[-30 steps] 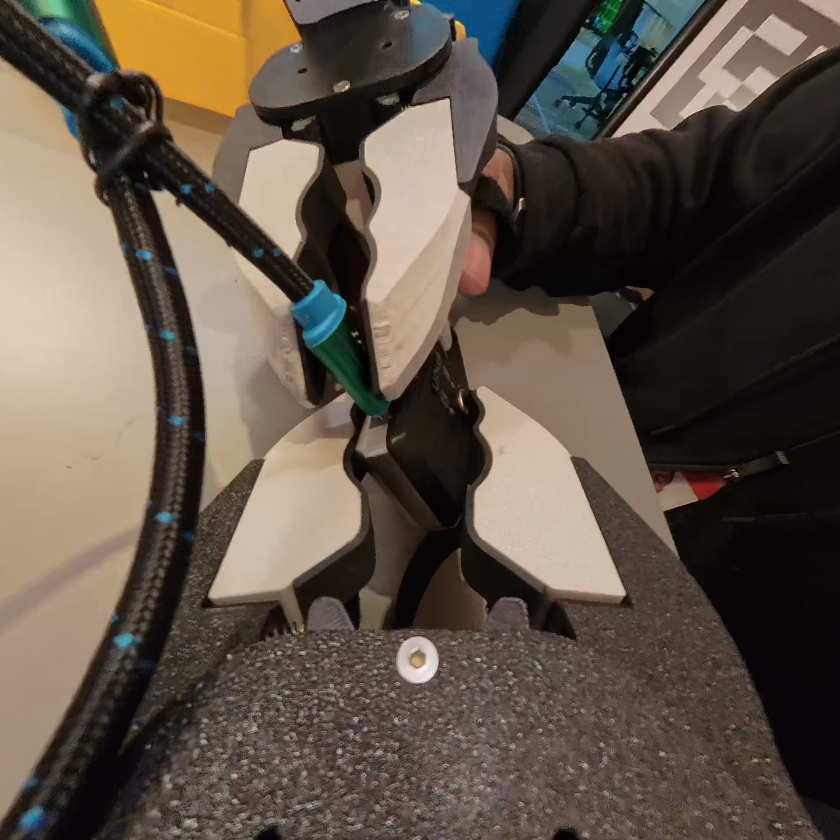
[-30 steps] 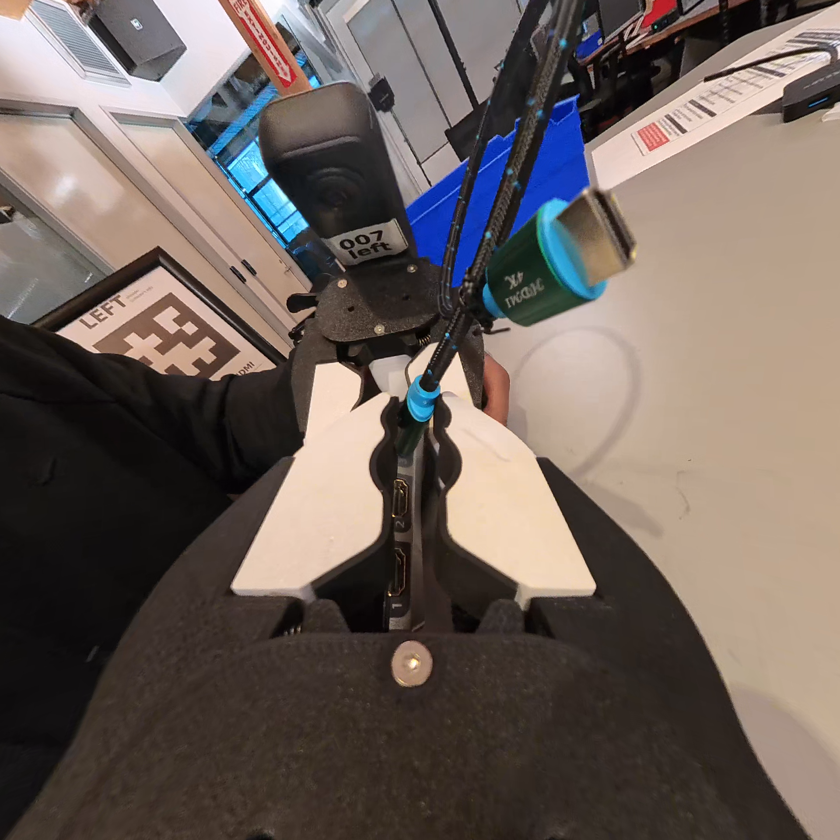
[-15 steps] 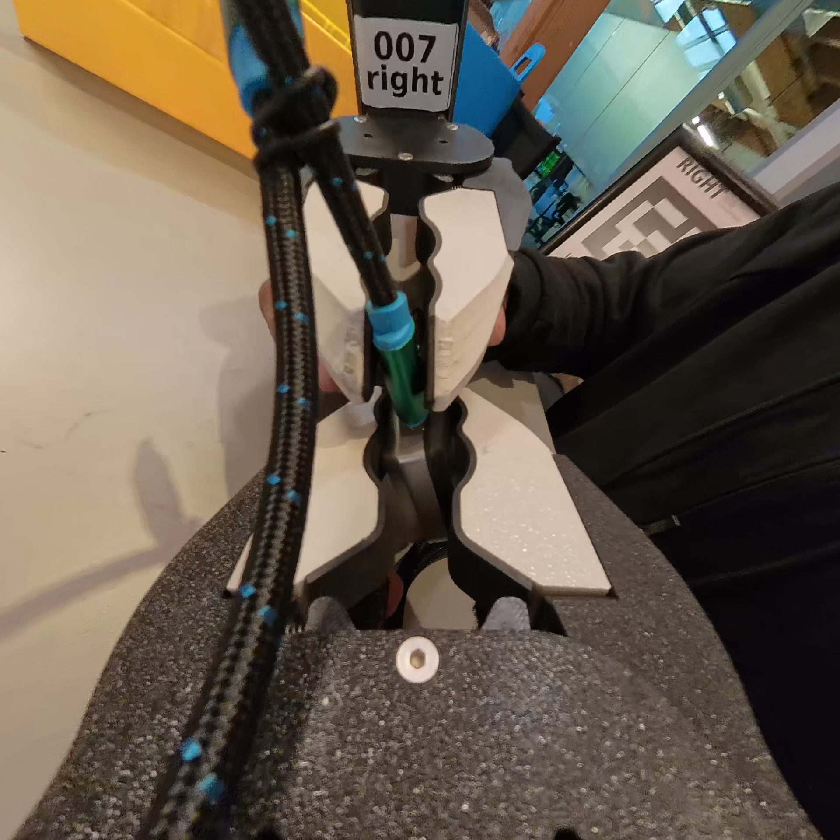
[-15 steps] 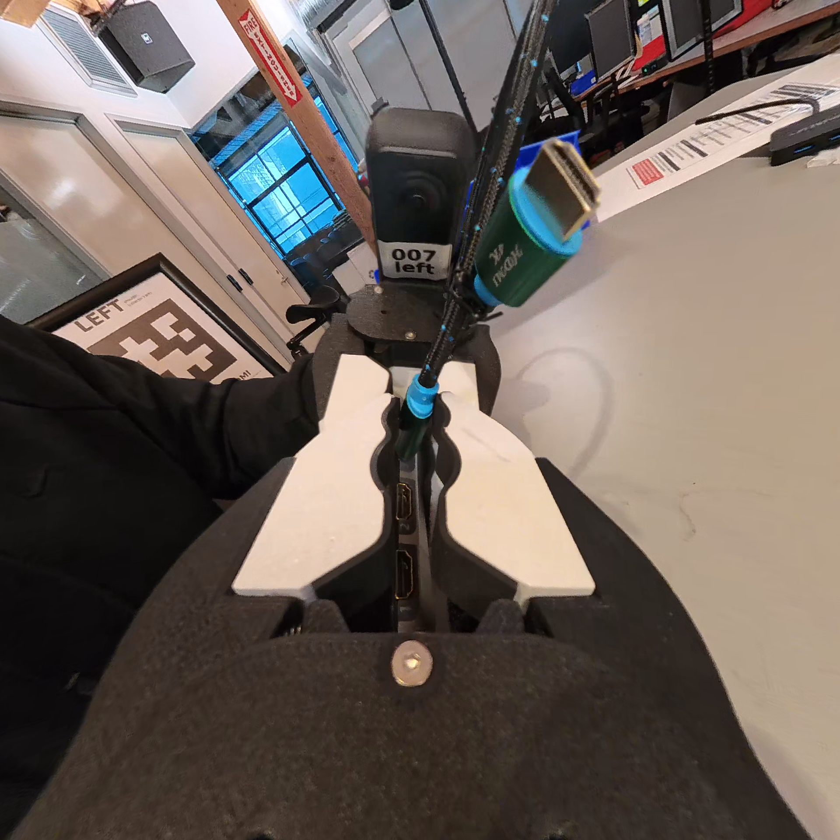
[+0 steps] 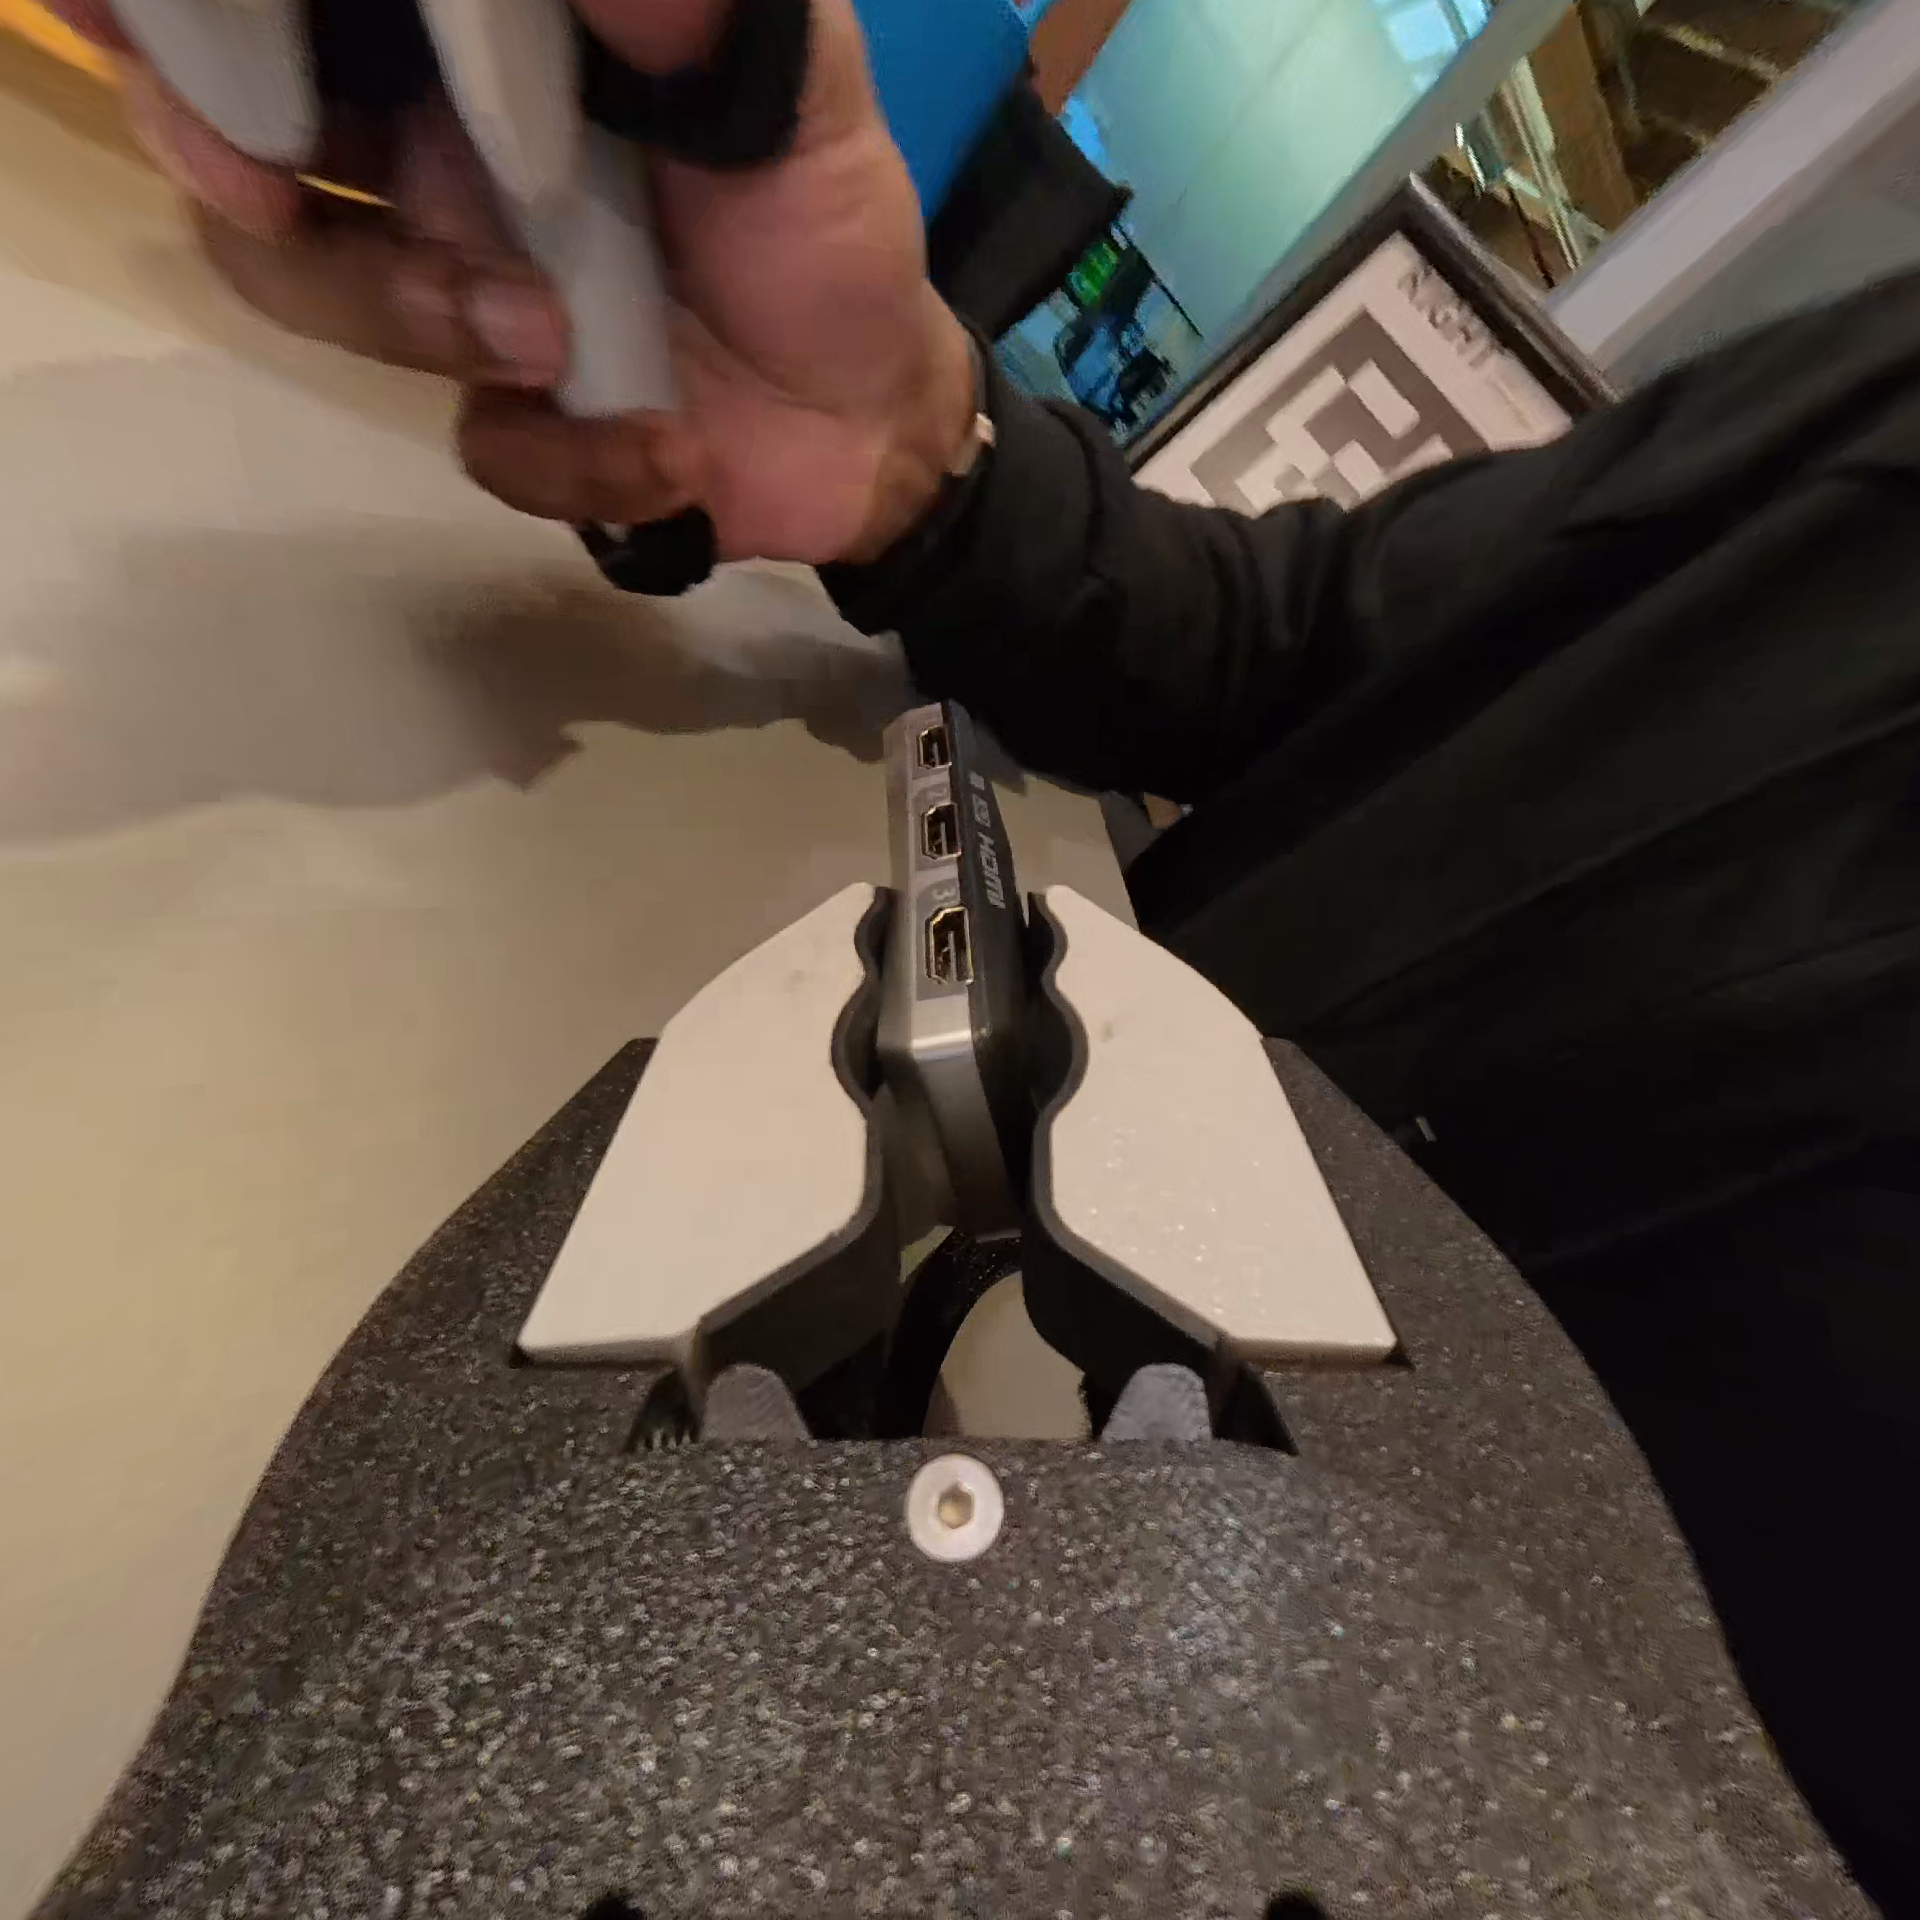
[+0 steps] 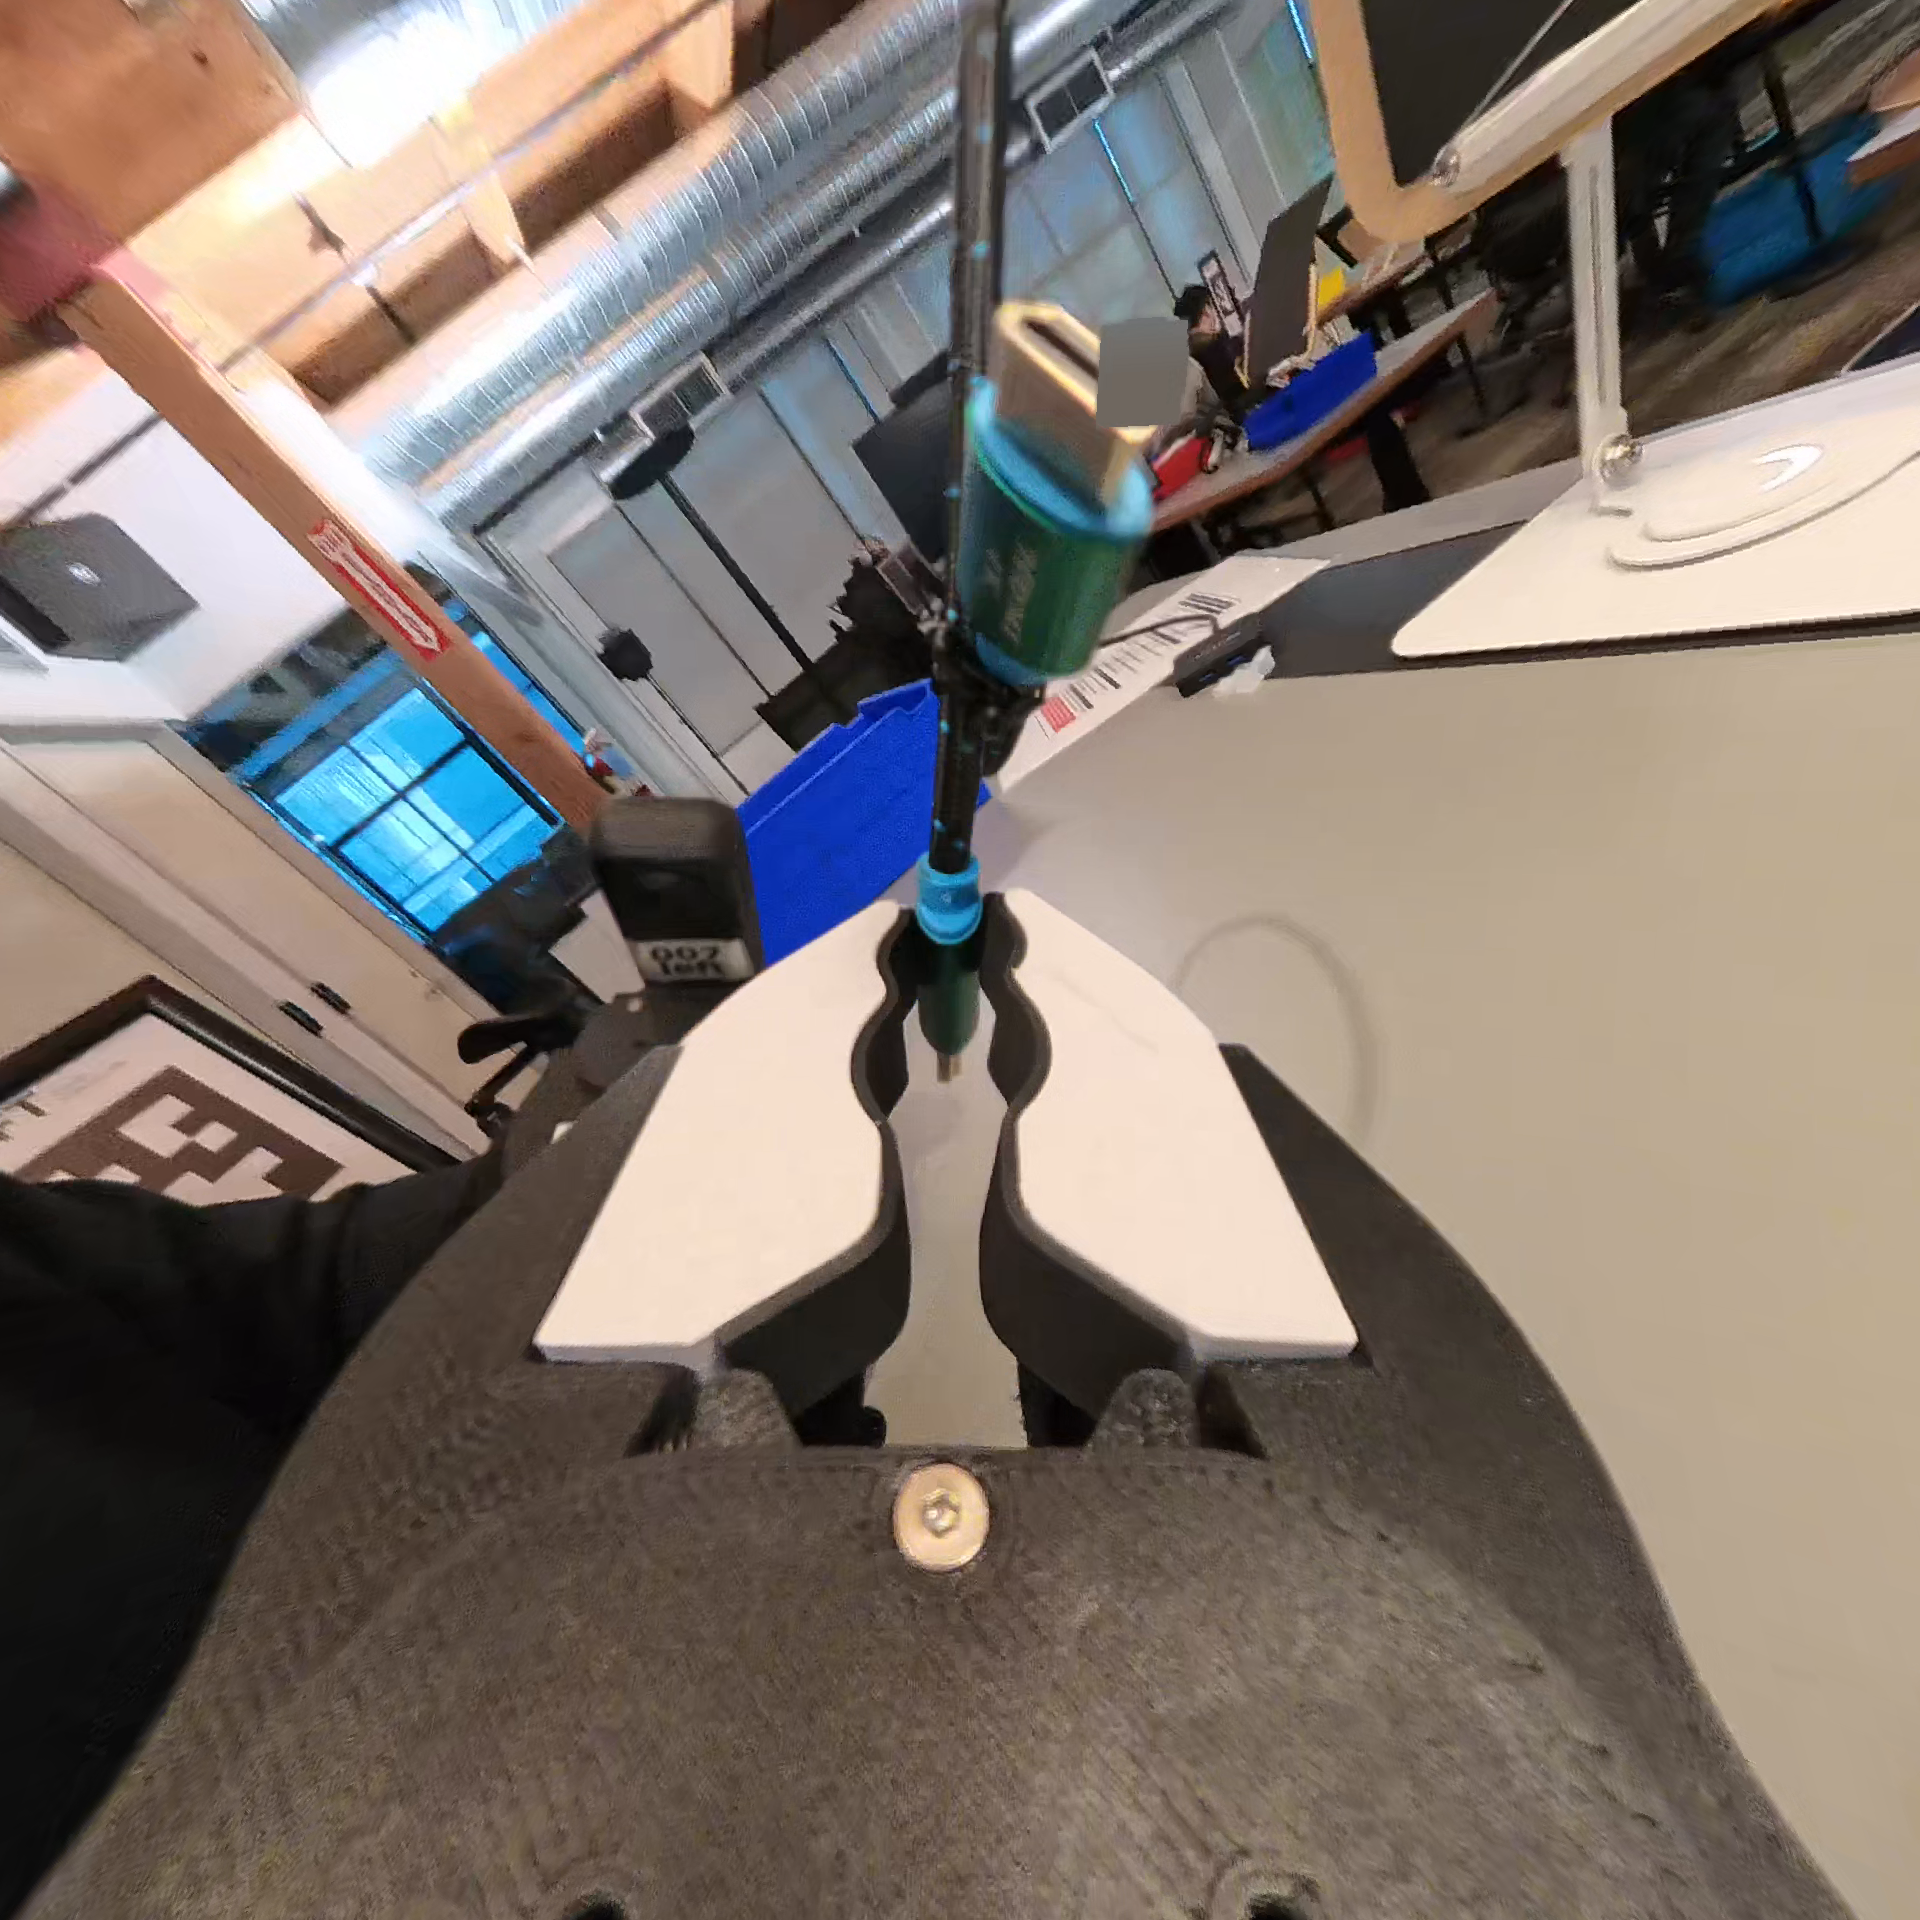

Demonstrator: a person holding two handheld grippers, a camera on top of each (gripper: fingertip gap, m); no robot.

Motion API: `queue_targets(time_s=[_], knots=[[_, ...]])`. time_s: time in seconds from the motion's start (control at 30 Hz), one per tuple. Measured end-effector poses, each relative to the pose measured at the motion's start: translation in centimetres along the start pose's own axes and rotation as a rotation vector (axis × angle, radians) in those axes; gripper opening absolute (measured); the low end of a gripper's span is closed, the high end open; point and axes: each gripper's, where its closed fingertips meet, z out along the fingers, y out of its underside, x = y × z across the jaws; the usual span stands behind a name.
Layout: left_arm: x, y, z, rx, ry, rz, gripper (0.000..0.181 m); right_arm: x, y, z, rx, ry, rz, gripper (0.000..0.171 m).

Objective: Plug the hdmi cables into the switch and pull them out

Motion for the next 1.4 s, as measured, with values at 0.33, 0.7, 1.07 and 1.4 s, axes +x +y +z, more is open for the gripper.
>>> queue_targets(time_s=[0.33, 0.7, 1.07, 1.4], knots=[[-4.0, -2.3, -5.8, 0.196, -0.19, -0.037, 0.024, -3.8, -3.2, -1.3, 0.013, 0.111, -0.24, 0.012], [-4.3, -2.1, -5.6, 0.177, -0.218, -0.041, 0.025, -5.1, -10.0, -21.0, -0.044, 0.783, -0.6, 0.012], [-4.5, -2.1, -5.5, 0.169, -0.234, -0.047, 0.025, 1.7, -0.3, -30.1, -0.645, 1.153, -0.582, 0.013], [-4.4, -2.2, -5.6, 0.173, -0.236, -0.037, 0.025, -0.1, -2.2, -26.2, -0.555, 1.012, -0.603, 0.037]])
